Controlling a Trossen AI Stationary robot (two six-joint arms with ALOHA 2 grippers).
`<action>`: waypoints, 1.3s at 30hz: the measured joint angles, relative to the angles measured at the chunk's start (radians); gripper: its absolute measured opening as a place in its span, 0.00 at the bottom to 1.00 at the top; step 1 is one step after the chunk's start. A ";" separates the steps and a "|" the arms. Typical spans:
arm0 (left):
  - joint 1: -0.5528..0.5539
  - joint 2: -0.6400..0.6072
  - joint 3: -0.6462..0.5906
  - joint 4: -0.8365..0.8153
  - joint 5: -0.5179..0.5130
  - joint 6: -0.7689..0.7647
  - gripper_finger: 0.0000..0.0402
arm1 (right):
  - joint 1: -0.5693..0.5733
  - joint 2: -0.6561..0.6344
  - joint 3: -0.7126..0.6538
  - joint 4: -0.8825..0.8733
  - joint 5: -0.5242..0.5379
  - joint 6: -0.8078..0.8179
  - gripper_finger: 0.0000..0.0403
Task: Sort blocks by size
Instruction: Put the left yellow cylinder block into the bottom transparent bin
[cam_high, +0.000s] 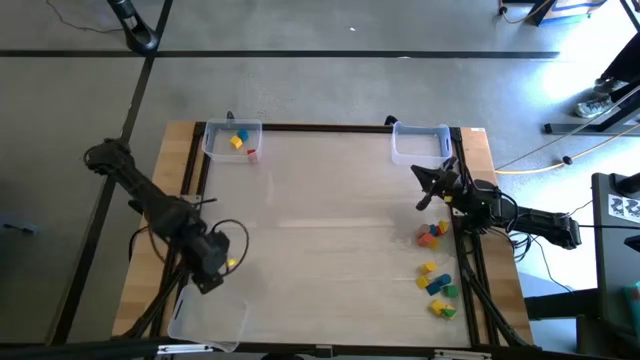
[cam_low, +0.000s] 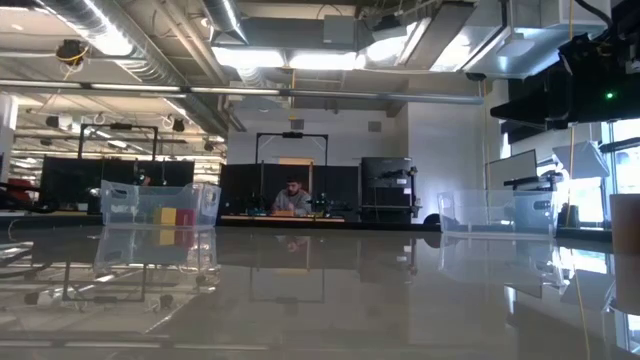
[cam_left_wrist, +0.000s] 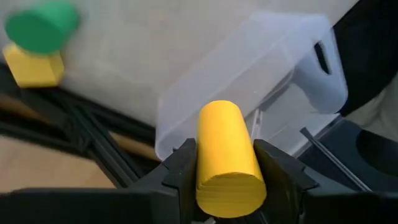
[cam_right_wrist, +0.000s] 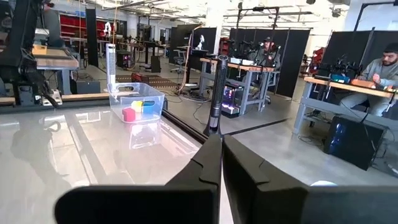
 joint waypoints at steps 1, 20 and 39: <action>-0.028 0.004 0.000 0.014 -0.001 -0.049 0.31 | 0.000 0.000 0.000 0.002 0.000 -0.012 0.04; -0.255 0.322 0.000 0.182 -0.125 -0.252 0.31 | 0.000 0.000 0.000 0.041 -0.030 -0.078 0.04; -0.257 0.443 0.000 0.175 -0.126 -0.155 0.45 | 0.000 0.000 0.000 0.027 -0.031 -0.077 0.04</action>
